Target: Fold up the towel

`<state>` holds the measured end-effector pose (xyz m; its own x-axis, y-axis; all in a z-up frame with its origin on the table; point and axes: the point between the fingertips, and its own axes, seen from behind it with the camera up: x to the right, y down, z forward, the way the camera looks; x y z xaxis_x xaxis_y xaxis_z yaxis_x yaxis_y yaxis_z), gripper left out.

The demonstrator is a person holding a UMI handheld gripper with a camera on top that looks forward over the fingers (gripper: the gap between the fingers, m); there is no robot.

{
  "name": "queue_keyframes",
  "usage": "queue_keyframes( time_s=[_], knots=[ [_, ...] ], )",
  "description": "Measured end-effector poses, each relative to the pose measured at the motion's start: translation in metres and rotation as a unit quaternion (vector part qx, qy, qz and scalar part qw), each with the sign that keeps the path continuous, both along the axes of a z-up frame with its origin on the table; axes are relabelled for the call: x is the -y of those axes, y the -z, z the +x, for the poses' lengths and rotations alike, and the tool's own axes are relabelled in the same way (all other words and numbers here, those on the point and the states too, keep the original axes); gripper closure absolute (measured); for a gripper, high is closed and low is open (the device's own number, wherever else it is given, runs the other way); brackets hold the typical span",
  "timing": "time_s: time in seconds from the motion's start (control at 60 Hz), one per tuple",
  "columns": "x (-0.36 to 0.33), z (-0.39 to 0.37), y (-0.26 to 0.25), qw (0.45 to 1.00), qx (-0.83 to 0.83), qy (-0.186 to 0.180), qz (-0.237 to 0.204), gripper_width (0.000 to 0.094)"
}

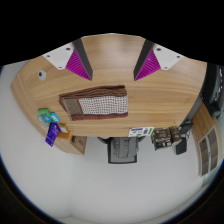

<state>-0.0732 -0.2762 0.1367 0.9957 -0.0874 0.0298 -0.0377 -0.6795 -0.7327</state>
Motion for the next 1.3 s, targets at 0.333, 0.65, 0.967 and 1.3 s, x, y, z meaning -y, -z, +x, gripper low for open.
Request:
queue_keyframes(
  time_s=[0.333, 0.65, 0.967, 1.3],
  knots=[
    [-0.171, -0.041, 0.094, 0.998, -0.011, -0.068, 0.004, 0.0075],
    [-0.216, -0.024, 0.144, 0.997, 0.044, -0.065, -0.008, 0.0527],
    [-0.215, -0.041, 0.116, 0.998, 0.000, -0.059, -0.004, 0.0886],
    [-0.231, -0.058, -0.033, 0.976, -0.183, -0.061, 0.097, 0.0886]
  ],
)
